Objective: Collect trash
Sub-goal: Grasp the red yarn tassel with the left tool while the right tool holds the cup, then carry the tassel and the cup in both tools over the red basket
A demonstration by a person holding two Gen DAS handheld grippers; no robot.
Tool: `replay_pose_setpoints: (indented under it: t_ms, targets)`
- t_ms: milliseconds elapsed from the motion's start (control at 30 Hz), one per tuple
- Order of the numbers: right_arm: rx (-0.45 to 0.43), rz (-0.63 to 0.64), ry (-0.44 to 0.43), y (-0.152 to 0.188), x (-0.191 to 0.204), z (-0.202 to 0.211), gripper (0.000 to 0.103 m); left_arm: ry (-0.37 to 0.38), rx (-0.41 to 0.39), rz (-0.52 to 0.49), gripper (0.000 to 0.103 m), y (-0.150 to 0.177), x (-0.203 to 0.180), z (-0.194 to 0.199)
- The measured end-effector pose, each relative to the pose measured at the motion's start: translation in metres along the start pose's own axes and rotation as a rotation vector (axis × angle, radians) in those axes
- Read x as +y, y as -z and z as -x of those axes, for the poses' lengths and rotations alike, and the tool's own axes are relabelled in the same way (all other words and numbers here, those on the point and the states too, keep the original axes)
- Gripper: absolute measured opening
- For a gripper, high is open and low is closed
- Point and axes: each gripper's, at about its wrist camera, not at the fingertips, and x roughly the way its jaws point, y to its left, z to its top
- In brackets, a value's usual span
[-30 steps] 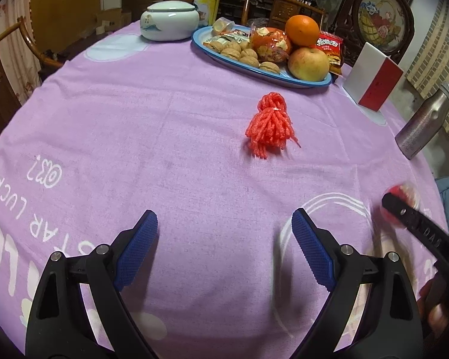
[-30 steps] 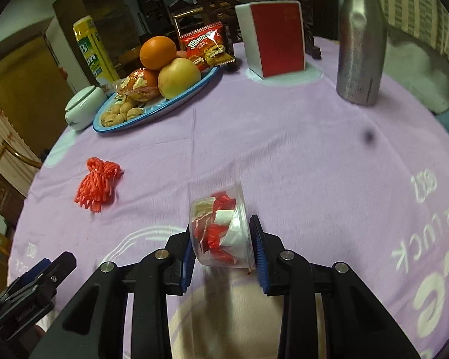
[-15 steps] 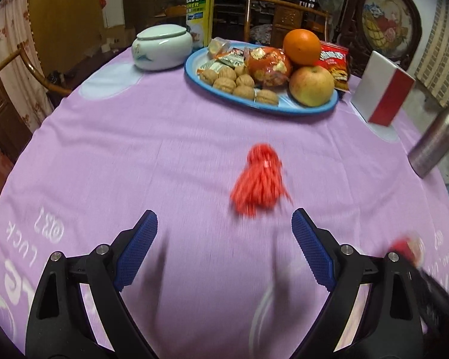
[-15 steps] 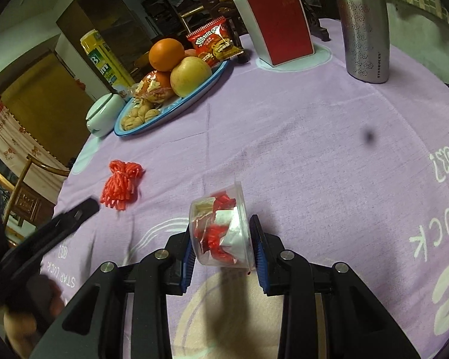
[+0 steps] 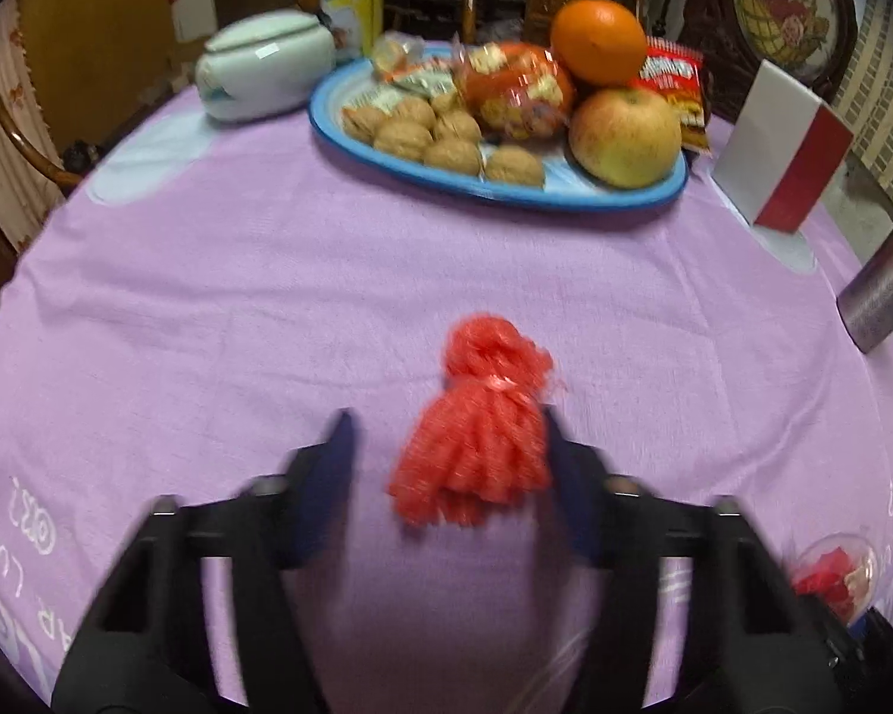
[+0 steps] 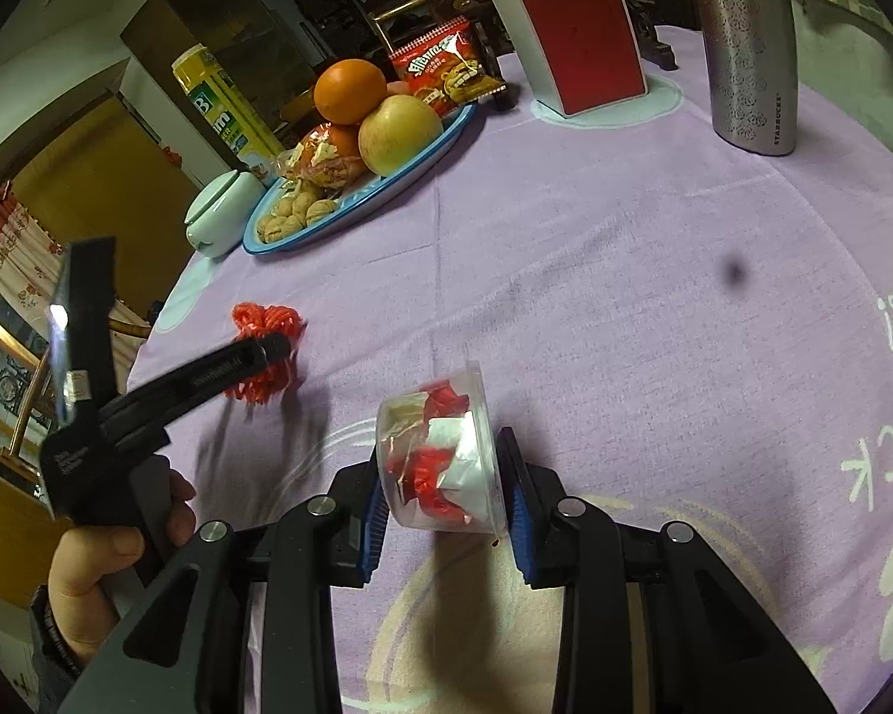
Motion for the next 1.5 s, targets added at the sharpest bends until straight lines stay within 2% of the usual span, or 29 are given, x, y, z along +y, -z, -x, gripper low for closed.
replay_pose_setpoints:
  t_ms: [33,100,267,433,600,767,933,1100,1300,1500]
  targets:
    - [-0.001,-0.001,-0.001,0.0,0.0,0.0,0.034,-0.008,-0.01,-0.004,0.033,0.001,0.0,0.002]
    - [-0.001,-0.002,0.0,-0.001,-0.001,0.0,0.034,0.009,-0.003,-0.003,0.03,0.005,0.003,0.005]
    - [-0.003,0.0,-0.012,0.0,0.0,0.001,0.034,0.038,-0.004,-0.024,0.03,0.02,0.01,0.027]
    - [-0.004,0.012,-0.018,0.001,0.003,0.002,0.034,0.083,-0.03,-0.003,0.03,0.042,0.029,0.069]
    - [-0.003,0.062,-0.04,0.007,0.016,0.004,0.034,0.054,-0.07,-0.015,0.03,0.077,0.042,0.106]
    - [0.007,0.149,-0.073,0.018,0.041,0.007,0.034,0.016,-0.077,0.048,0.03,0.12,0.075,0.134]
    - [0.035,0.266,-0.144,0.041,0.077,0.013,0.034,0.005,-0.108,0.119,0.03,0.156,0.102,0.163]
    - [0.076,0.362,-0.169,0.07,0.114,0.018,0.034,-0.019,-0.128,0.124,0.03,0.181,0.113,0.186]
    - [0.084,0.429,-0.213,0.109,0.136,0.04,0.034,0.006,-0.138,0.155,0.03,0.206,0.123,0.202]
    - [0.091,0.472,-0.228,0.139,0.148,0.053,0.034,-0.005,-0.157,0.153,0.03,0.229,0.125,0.216]
